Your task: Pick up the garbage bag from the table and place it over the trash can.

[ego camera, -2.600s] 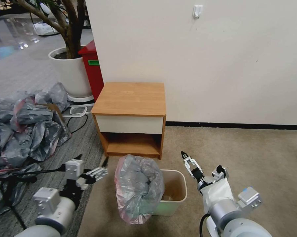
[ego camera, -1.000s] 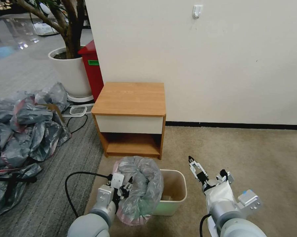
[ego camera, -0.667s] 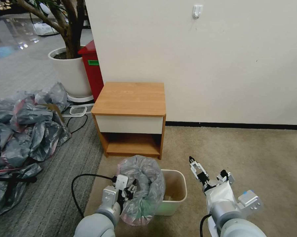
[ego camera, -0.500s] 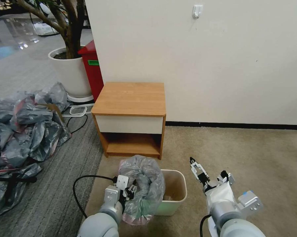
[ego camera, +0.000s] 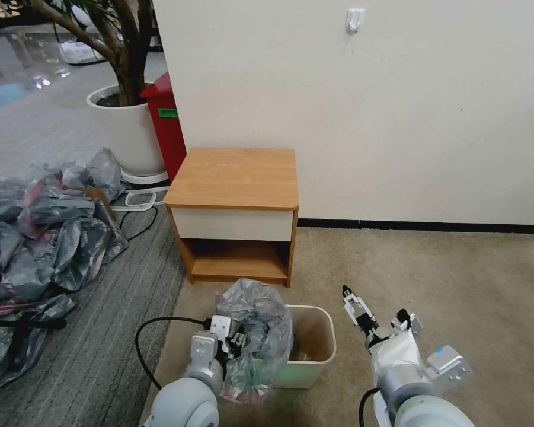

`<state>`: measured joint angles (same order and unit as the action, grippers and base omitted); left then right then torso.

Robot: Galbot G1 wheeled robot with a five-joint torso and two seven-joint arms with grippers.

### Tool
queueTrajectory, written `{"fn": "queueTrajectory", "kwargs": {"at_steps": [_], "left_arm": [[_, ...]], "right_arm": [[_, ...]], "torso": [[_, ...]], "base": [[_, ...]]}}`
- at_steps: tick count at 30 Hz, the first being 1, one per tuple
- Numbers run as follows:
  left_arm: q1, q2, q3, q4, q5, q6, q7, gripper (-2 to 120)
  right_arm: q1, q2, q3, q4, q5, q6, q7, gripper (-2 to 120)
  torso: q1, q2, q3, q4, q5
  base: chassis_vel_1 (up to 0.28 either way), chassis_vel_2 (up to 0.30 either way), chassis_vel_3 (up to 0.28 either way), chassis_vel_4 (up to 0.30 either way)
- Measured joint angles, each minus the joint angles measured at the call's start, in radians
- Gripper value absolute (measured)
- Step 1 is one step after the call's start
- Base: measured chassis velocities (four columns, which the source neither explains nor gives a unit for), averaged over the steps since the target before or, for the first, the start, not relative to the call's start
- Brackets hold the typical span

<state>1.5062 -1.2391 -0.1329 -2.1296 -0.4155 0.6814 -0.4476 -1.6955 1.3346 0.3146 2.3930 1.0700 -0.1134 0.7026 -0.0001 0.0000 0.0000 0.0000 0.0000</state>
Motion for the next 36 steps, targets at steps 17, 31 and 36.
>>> {"fn": "queueTrajectory", "kwargs": {"at_steps": [17, 31, 36], "left_arm": [[0.041, 0.016, -0.044, 0.019, 0.011, -0.332, 0.062, 9], [0.109, 0.055, -0.153, -0.096, 0.03, -0.463, 0.215, 9], [0.125, 0.055, -0.168, -0.118, 0.045, -0.486, 0.239, 9]], "right_arm": [[-0.002, -0.046, -0.025, 0.065, -0.134, -0.208, -0.164, 100], [0.136, -0.069, -0.164, -0.02, -0.262, -0.366, -0.353, 100], [0.166, -0.051, -0.17, -0.045, -0.247, -0.352, -0.352, 100]], "torso": [[0.0, 0.0, 0.0, 0.0, 0.0], [0.0, 0.0, 0.0, 0.0001, 0.0], [0.0, 0.0, 0.0, 0.0001, -0.0001]], "base": [[0.0, 0.0, 0.0, 0.0], [0.0, 0.0, 0.0, 0.0], [0.0, 0.0, 0.0, 0.0]]}}
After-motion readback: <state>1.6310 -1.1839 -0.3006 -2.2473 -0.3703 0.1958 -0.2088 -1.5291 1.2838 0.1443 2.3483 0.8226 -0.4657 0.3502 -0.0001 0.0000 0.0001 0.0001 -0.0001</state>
